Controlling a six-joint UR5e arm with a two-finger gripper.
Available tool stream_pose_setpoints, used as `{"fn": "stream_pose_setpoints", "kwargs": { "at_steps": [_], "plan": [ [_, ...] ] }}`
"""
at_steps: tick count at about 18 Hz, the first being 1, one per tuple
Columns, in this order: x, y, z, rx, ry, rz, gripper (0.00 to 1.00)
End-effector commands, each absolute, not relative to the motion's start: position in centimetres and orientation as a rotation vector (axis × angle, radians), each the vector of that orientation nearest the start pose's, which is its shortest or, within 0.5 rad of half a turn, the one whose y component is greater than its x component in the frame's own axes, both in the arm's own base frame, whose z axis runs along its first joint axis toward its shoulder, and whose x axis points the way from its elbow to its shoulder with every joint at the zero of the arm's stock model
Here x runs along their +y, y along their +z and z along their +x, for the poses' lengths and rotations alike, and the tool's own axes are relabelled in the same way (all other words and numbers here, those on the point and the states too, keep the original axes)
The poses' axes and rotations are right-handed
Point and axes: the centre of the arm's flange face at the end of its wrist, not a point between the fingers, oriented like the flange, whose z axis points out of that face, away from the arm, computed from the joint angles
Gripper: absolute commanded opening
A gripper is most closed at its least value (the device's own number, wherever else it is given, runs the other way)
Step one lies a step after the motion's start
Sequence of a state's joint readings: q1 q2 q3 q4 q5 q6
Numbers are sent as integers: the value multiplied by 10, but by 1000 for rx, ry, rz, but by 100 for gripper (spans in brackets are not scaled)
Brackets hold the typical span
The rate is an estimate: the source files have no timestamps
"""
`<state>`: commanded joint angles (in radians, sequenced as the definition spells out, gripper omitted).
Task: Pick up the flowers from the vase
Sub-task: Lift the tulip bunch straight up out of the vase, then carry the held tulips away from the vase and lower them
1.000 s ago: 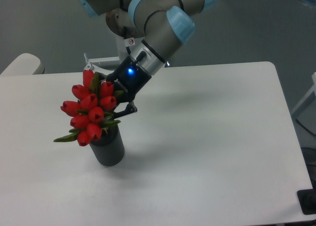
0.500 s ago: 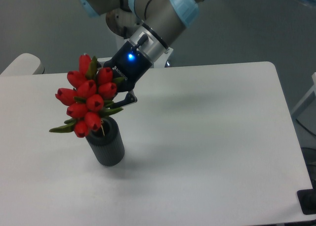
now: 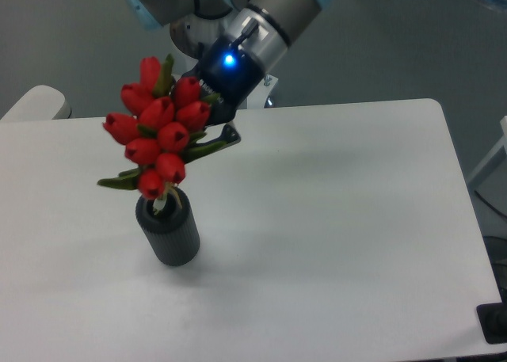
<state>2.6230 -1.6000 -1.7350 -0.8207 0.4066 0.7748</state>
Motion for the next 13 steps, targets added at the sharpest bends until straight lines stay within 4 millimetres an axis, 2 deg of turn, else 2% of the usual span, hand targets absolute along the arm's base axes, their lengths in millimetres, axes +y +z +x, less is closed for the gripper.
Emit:
{"fn": "stream_pose_setpoints", "kwargs": {
  "at_steps": [6, 8, 11, 13],
  "plan": [
    [422, 547, -357, 33, -272, -1911, 33],
    [413, 544, -386, 12, -238, -1908, 33],
    [421, 525, -435, 12, -209, -1920, 33],
    [419, 501, -476, 30, -174, -1926, 33]
  ]
}}
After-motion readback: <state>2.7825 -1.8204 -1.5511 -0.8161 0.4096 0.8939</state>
